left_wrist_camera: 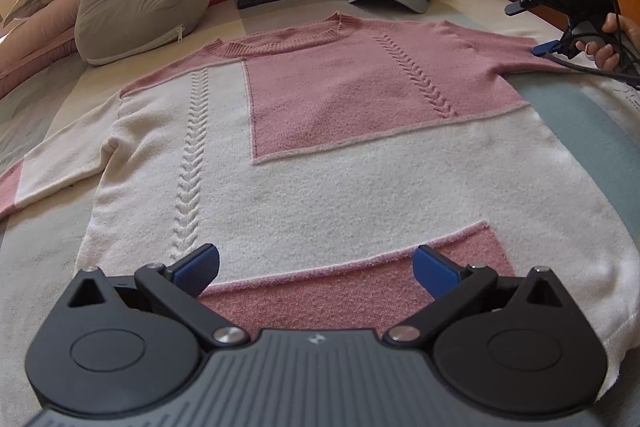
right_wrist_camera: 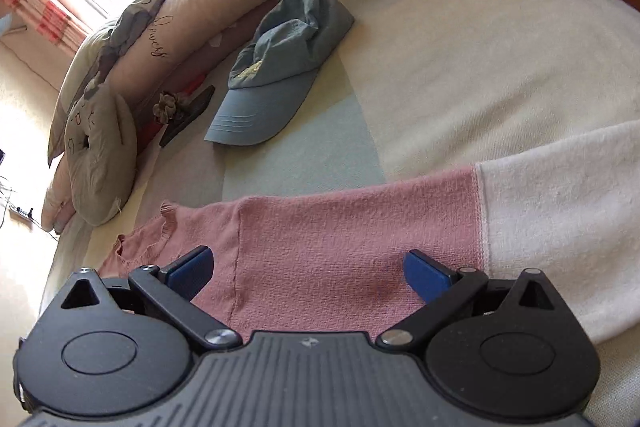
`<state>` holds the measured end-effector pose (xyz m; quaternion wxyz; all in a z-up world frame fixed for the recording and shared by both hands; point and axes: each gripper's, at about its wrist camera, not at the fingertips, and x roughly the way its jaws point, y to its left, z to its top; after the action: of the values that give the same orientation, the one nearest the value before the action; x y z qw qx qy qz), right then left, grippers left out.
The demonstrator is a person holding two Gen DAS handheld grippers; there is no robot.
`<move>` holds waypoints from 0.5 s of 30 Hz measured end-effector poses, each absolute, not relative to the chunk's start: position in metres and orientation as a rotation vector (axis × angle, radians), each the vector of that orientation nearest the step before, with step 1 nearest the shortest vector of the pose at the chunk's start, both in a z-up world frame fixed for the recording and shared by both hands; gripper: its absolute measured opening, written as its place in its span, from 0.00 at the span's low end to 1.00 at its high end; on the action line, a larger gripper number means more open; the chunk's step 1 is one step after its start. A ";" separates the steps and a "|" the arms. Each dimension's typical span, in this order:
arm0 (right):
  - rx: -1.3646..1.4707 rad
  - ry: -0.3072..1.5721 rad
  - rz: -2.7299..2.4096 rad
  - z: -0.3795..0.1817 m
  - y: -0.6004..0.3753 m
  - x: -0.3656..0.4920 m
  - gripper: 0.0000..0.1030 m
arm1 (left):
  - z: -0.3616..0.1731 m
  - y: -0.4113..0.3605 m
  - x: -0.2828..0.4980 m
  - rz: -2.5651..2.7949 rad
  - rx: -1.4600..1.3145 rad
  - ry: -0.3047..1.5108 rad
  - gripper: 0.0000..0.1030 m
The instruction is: Fold clothes
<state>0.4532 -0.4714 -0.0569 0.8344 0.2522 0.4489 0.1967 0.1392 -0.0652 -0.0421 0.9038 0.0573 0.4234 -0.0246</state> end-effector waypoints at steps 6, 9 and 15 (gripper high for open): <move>0.518 0.879 0.380 -0.055 -0.518 0.444 1.00 | -0.047 -0.075 0.147 -0.071 0.125 0.890 0.99; 0.523 0.867 0.295 -0.052 -0.553 0.444 1.00 | -0.049 -0.080 0.150 -0.084 0.126 0.897 0.99; 0.405 0.841 0.043 -0.045 -0.592 0.447 1.00 | -0.047 -0.089 0.148 -0.105 0.148 0.899 0.99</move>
<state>0.4465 -0.5918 -0.0449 0.8928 0.1954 0.4052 0.0206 0.1478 -0.0895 -0.0472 0.8967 0.0716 0.4339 -0.0505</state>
